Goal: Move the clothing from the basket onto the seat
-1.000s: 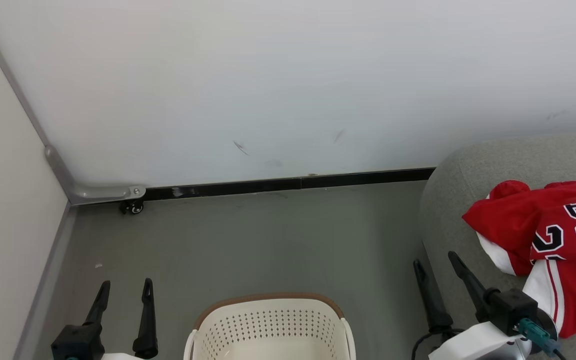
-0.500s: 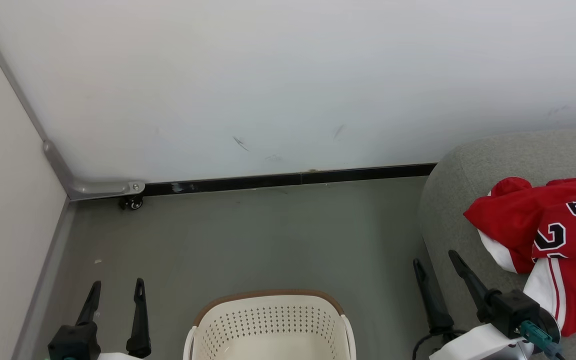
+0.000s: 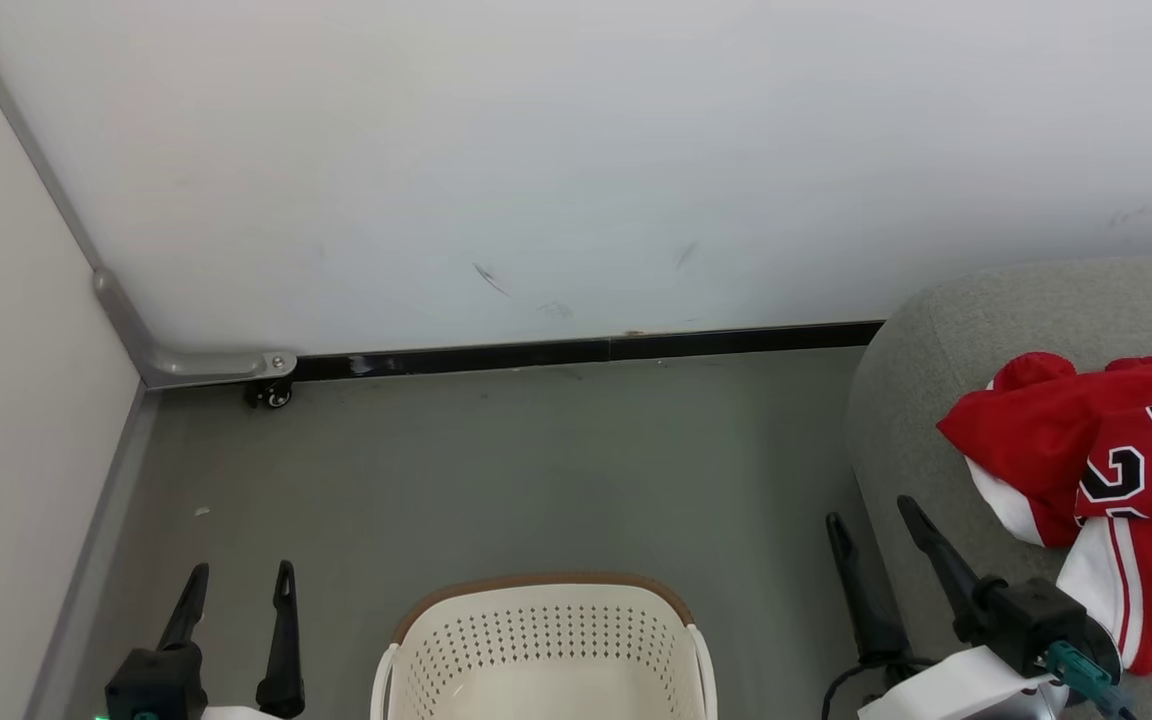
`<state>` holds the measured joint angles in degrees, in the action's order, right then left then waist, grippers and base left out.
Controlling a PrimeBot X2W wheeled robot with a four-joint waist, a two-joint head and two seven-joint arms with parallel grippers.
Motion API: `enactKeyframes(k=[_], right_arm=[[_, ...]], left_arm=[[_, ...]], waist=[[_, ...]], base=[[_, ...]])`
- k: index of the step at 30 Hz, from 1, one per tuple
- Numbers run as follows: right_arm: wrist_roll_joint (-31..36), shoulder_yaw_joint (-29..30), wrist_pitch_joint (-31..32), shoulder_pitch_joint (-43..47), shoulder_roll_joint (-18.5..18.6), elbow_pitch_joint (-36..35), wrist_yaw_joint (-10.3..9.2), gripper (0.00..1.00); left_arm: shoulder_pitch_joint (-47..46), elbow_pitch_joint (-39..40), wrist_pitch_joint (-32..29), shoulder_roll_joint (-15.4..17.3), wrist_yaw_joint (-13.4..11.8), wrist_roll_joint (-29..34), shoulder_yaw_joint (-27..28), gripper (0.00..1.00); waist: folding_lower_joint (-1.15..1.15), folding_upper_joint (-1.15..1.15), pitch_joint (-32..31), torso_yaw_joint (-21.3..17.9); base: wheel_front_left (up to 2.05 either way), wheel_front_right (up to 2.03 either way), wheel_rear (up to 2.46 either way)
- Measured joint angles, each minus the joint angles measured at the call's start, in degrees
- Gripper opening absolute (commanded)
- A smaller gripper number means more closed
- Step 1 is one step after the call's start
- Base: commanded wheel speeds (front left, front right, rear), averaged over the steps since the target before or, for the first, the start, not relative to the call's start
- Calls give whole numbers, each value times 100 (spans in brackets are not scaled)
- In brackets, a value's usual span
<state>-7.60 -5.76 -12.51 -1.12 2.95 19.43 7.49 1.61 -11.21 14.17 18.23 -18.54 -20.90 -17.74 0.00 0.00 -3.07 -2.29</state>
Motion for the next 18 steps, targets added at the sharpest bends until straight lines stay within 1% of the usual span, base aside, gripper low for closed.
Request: enactKeyframes(k=[2, 11, 12, 18], right_arm=[[-15, -5, 0, 2, 0, -52, 0, 100], [-74, -40, 66, 85, -1, -114, 0, 100], [-90, -45, 67, 110, -1, -119, 0, 0], [-98, -48, 66, 368, -9, 190, 0, 0]], left_arm=[[-32, -14, 0, 8, 45, -1, 1, 100], [-72, -134, 0, 3, 99, -10, 0, 100], [-74, -153, 0, 8, 108, -10, -1, 0], [162, -434, -9, -241, 114, -14, -109, 0]], waist=[[0, 0, 7, 8], [0, 0, 18, 26], [0, 0, 18, 27], [0, 0, 19, 28]], base=[[0, 0, 0], [0, 0, 0], [0, 0, 0], [0, 0, 0]])
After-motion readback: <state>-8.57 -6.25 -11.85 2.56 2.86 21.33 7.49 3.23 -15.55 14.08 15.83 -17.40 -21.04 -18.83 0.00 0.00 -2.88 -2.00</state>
